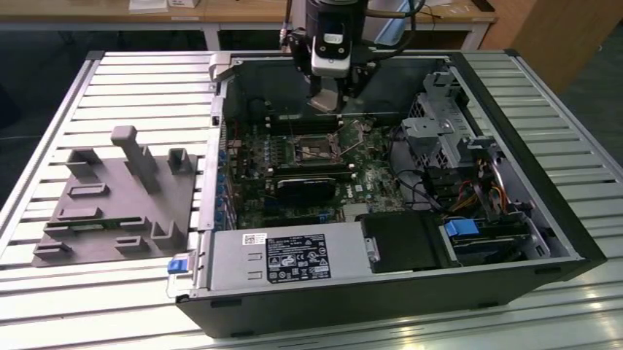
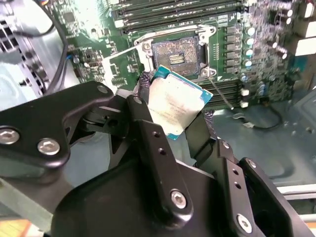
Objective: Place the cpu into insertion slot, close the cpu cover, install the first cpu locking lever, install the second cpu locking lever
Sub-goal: 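Place the cpu into insertion slot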
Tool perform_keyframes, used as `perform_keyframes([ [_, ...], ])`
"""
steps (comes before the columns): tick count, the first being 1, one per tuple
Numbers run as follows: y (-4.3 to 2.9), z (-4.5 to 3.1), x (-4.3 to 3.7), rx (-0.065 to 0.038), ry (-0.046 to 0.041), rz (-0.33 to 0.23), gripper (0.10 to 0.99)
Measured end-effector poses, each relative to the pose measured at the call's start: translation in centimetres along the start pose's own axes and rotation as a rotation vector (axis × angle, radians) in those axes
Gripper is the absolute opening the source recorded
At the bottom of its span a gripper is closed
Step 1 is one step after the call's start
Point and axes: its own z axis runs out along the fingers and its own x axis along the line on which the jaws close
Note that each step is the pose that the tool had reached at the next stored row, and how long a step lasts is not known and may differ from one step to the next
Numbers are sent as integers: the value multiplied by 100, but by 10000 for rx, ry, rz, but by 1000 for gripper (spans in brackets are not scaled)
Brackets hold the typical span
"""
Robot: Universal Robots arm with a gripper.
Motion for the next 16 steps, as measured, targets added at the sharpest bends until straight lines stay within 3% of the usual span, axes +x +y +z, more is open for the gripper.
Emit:
perform_keyframes([
  [16, -5, 55, -1, -56, -262, 2899, 537],
])
